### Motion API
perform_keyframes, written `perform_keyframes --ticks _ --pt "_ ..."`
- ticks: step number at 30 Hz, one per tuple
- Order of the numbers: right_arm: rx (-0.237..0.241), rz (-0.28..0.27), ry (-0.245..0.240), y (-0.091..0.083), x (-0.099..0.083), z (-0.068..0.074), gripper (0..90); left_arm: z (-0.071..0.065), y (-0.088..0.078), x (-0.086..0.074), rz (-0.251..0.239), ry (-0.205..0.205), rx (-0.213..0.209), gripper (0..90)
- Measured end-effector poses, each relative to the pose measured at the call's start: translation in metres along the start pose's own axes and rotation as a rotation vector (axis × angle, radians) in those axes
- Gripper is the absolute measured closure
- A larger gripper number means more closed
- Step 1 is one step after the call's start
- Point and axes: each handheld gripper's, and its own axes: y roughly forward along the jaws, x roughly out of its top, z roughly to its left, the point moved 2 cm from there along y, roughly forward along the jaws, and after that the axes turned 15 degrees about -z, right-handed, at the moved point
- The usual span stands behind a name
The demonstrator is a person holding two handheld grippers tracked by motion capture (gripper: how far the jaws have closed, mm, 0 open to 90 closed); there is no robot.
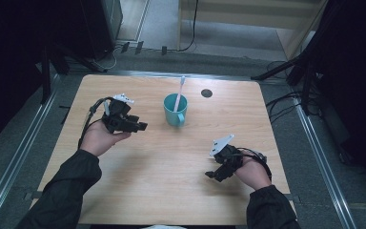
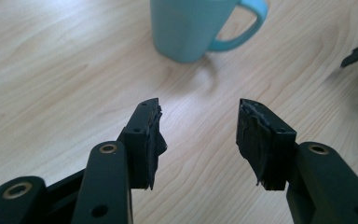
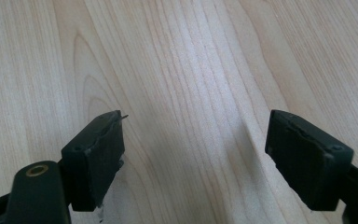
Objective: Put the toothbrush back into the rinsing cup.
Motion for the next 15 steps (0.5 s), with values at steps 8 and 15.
perform_keyframes --ticks 8,15 --pt "-0.003 -0.001 0.001 0.0 -0.001 0.0 19.3 -0.001 0.0 -0.021 0.003 -0.016 0.0 44.9" --pt "-0.003 -0.001 -0.003 0.0 0.0 0.0 19.3 0.0 -0.003 -0.034 0.022 -0.008 0.01 44.1"
